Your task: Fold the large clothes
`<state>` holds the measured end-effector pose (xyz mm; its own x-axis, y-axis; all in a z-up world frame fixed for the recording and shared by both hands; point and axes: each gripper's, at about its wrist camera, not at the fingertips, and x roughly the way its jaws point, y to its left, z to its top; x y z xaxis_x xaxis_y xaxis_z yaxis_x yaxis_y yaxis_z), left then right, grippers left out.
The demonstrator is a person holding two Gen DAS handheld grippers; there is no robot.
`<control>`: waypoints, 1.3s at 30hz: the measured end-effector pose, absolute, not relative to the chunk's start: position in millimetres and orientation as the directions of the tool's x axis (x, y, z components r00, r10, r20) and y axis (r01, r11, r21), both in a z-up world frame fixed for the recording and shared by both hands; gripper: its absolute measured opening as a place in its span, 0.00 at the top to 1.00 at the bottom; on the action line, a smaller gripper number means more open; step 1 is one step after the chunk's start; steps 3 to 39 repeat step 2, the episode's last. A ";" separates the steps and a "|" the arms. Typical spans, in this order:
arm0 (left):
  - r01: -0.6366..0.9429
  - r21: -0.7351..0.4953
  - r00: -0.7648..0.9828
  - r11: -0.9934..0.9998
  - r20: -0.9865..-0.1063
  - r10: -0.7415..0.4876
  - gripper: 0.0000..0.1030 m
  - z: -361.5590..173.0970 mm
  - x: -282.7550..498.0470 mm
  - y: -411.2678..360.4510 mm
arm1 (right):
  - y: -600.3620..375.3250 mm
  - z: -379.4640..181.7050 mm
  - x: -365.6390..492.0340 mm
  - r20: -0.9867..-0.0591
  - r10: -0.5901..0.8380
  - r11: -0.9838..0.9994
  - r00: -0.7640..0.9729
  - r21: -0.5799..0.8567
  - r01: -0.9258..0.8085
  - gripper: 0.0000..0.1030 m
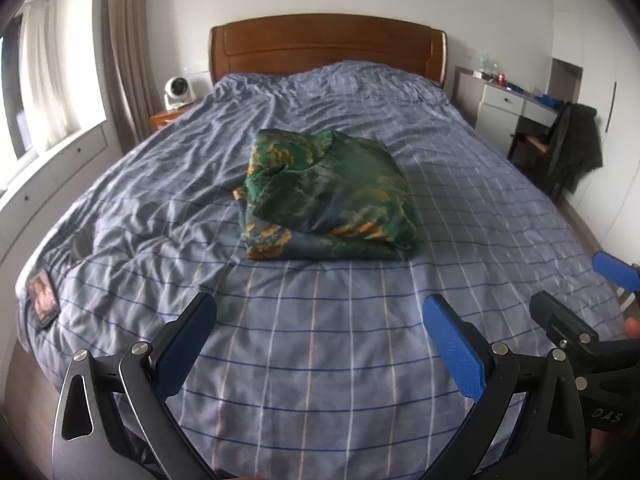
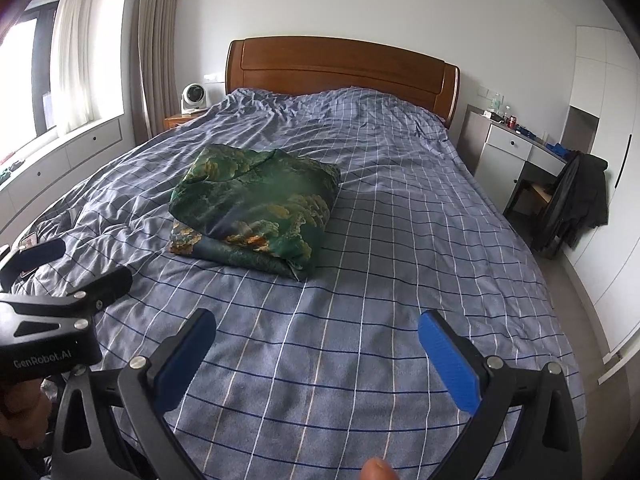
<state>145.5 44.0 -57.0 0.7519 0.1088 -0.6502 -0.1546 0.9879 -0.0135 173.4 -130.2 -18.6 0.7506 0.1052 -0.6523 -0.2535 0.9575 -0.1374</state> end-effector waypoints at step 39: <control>-0.157 0.011 0.757 0.988 -0.642 0.127 0.00 -57.2 143.6 40.6 | -130.2 -18.9 173.4 -0.653 0.105 0.958 0.750 -0.137 -0.253 0.00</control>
